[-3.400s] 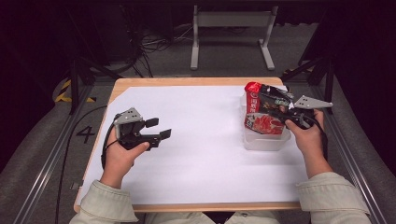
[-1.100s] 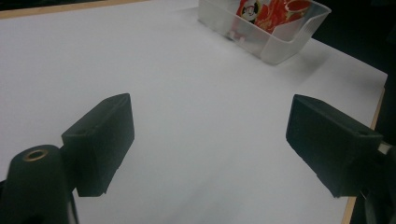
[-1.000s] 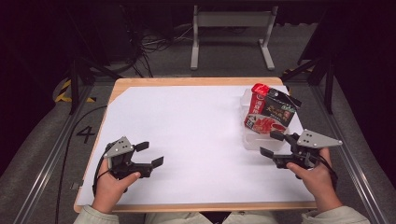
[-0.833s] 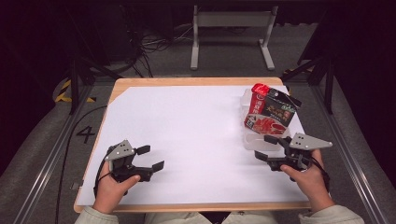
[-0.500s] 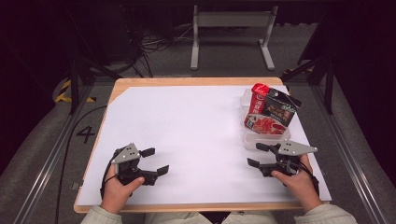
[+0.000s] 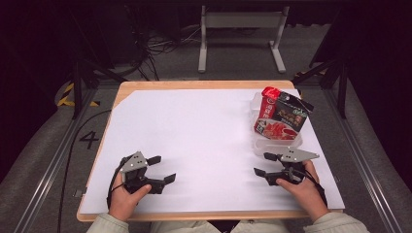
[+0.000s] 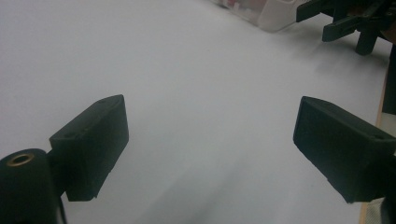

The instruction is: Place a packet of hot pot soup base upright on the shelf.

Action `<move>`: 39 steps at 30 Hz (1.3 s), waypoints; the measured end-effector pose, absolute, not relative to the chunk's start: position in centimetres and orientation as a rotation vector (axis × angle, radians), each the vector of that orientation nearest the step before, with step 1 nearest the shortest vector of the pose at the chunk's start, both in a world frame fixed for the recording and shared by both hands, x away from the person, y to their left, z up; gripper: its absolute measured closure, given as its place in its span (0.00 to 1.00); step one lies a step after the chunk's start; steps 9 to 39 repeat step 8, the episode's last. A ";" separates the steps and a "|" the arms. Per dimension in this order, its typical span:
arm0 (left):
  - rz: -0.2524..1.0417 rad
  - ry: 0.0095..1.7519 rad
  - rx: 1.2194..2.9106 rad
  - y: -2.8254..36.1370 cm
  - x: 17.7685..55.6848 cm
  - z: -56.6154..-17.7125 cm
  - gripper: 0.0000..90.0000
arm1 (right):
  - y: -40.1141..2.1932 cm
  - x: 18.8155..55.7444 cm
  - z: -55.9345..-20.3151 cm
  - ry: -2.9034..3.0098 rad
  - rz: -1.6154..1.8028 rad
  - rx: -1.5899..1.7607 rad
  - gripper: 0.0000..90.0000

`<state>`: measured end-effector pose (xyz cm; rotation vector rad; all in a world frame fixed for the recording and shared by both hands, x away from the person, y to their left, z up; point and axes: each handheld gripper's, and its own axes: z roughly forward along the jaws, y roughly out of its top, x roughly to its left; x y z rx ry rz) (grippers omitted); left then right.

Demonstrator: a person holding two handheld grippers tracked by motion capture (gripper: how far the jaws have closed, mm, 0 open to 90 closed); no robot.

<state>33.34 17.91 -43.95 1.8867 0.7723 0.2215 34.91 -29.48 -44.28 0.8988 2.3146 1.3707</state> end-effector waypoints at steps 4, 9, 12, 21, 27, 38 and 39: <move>0.258 0.792 1.879 18.1 33.3 -44.0 0.11 | -29.3 35.2 -44.3 2.330 1.341 0.934 0.27; 0.295 0.806 1.871 18.3 33.3 -44.2 0.08 | -29.5 35.4 -44.3 2.321 1.349 0.966 0.28; 0.295 0.806 1.871 18.3 33.3 -44.2 0.08 | -29.5 35.4 -44.3 2.321 1.349 0.966 0.28; 0.295 0.806 1.871 18.3 33.3 -44.2 0.08 | -29.5 35.4 -44.3 2.321 1.349 0.966 0.28; 0.295 0.806 1.871 18.3 33.3 -44.2 0.08 | -29.5 35.4 -44.3 2.321 1.349 0.966 0.28; 0.295 0.806 1.871 18.3 33.3 -44.2 0.08 | -29.5 35.4 -44.3 2.321 1.349 0.966 0.28; 0.295 0.806 1.871 18.3 33.3 -44.2 0.08 | -29.5 35.4 -44.3 2.321 1.349 0.966 0.28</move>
